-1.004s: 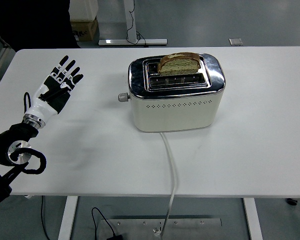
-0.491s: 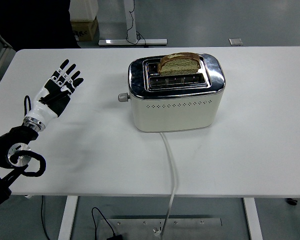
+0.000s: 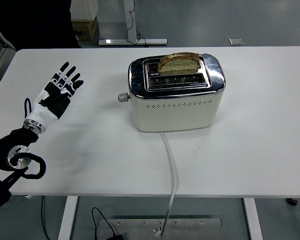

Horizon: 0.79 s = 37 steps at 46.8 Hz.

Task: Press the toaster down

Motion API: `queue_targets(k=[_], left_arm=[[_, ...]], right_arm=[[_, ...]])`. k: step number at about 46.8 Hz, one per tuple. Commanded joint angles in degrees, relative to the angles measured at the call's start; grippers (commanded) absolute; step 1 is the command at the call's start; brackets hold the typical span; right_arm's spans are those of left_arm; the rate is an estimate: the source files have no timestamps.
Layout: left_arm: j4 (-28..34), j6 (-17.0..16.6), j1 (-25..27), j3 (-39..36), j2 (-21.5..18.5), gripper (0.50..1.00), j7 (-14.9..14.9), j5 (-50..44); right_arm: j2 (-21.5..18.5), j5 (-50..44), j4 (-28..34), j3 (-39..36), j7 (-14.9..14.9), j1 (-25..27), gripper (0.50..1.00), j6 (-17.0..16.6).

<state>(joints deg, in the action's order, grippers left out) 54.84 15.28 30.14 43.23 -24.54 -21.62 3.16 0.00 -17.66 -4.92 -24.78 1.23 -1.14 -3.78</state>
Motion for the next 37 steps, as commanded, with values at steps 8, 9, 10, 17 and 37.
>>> queue_targets(k=[8,9,10,17,37], left_arm=[[0.0,-0.2,0.0,0.0,-0.1,1.0,0.1,0.0],[0.0,-0.2,0.0,0.0,-0.1,1.0,0.2,0.0],[0.0,-0.3,0.0,-0.1,-0.1,1.0,0.2,0.0],[0.2,-0.9,0.3,-0.3,-0.5,1.0,0.3,0.1],[3.3,-0.9,2.5,-1.4,-6.9,1.0,7.7,2.6]], right_arm=[[0.0,0.1,0.0,0.0,0.0,0.0,1.0,0.0],[0.0,0.0,0.0,0.0,0.0,0.0,1.0,0.0],[0.0,0.0,0.0,0.0,0.0,0.0,0.998,0.0],[0.0,0.0,0.0,0.0,0.0,0.0,0.998,0.0],[0.0,0.0,0.0,0.0,0.0,0.0,0.998,0.0]])
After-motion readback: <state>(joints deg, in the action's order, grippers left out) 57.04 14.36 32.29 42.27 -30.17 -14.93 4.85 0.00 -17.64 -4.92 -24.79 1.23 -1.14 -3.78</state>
